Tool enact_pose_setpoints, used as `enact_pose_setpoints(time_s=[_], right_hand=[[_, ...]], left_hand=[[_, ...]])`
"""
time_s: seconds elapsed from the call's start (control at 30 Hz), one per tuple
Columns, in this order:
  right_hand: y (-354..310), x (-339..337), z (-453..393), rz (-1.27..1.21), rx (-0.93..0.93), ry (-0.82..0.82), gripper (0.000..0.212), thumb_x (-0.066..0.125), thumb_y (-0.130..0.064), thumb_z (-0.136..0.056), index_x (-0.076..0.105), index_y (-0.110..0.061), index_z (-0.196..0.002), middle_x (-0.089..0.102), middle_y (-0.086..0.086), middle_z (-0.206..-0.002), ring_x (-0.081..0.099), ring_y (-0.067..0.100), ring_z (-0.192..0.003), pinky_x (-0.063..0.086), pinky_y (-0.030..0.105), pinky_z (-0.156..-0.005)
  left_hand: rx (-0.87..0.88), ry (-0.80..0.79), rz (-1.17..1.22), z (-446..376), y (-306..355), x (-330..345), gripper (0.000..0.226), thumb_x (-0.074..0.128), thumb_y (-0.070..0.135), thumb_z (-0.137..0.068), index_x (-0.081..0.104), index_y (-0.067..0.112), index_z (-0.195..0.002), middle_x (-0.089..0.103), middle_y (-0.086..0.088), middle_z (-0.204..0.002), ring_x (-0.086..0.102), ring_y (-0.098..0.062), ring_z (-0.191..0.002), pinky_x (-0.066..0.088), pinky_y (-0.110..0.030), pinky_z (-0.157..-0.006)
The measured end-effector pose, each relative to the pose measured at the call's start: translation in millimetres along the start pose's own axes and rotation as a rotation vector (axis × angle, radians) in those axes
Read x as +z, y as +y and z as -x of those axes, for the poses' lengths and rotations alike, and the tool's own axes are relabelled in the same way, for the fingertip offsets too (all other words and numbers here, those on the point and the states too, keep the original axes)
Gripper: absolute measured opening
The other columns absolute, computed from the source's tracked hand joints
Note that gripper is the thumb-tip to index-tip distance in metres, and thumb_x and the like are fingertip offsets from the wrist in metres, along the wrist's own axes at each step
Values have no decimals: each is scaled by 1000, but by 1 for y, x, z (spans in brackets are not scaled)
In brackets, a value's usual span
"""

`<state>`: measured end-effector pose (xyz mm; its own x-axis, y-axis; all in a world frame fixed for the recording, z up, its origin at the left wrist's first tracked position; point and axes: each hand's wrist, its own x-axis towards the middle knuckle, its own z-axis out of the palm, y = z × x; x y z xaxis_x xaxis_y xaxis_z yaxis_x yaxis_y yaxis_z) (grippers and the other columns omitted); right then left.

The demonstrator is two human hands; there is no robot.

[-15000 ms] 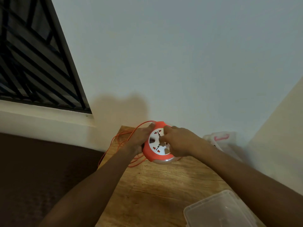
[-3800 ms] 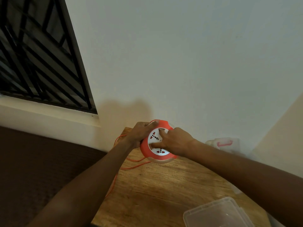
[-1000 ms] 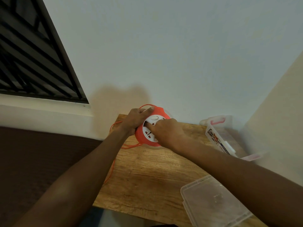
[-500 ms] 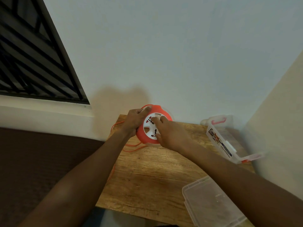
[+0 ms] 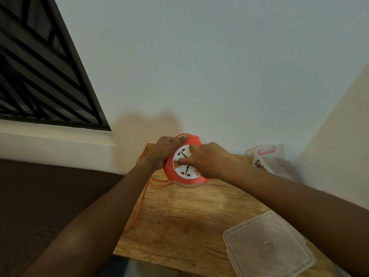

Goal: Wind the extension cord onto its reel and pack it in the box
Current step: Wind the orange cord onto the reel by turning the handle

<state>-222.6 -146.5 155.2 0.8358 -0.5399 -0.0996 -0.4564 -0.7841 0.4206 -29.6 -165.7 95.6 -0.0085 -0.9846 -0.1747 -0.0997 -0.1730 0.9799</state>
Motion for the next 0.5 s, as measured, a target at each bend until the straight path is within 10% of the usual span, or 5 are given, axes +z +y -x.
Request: enact_pose_setpoints(time_s=[0.33, 0.5], right_hand=[[-23, -4, -9, 148, 21, -44, 71, 68, -27, -90, 31, -23, -150, 54, 16, -133, 59, 35, -115, 56, 43, -81], [-35, 5, -12, -564, 633, 165, 54, 54, -48, -93, 49, -12, -132, 68, 8, -113, 68, 30, -94, 50, 36, -65]], left_hand=[[-20, 56, 64, 6, -5, 2, 39, 65, 54, -95, 79, 19, -103, 83, -7, -97, 81, -30, -83, 66, -41, -68], [26, 95, 113, 8, -6, 7, 34, 66, 54, -96, 83, 25, -94, 83, -7, -98, 81, -30, -84, 65, -40, -67]])
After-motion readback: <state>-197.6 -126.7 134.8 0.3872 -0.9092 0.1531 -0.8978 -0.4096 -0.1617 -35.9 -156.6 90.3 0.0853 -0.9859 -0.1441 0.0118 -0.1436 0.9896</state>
